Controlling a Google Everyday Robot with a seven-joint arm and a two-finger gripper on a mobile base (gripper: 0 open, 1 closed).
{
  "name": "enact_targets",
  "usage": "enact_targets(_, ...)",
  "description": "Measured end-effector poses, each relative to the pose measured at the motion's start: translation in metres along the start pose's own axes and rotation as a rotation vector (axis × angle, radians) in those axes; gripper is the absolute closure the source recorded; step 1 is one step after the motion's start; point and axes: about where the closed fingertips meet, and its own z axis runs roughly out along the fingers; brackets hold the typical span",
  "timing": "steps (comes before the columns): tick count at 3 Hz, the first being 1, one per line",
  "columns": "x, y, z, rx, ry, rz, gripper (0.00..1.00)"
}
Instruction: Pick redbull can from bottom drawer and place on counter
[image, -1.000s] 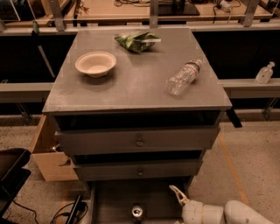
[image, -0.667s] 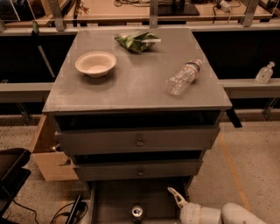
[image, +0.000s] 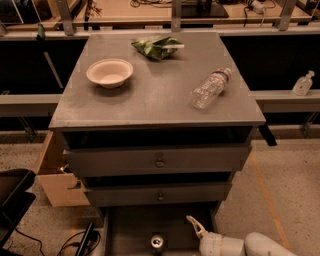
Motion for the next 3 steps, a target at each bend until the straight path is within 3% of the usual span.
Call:
enact_targets(2,0.074,-0.014,0.084,-0.082,-0.100,-0.006,0.00)
enact_targets(3,0.103,-0.042,0.105,-0.073,-0.139,-0.004,0.00)
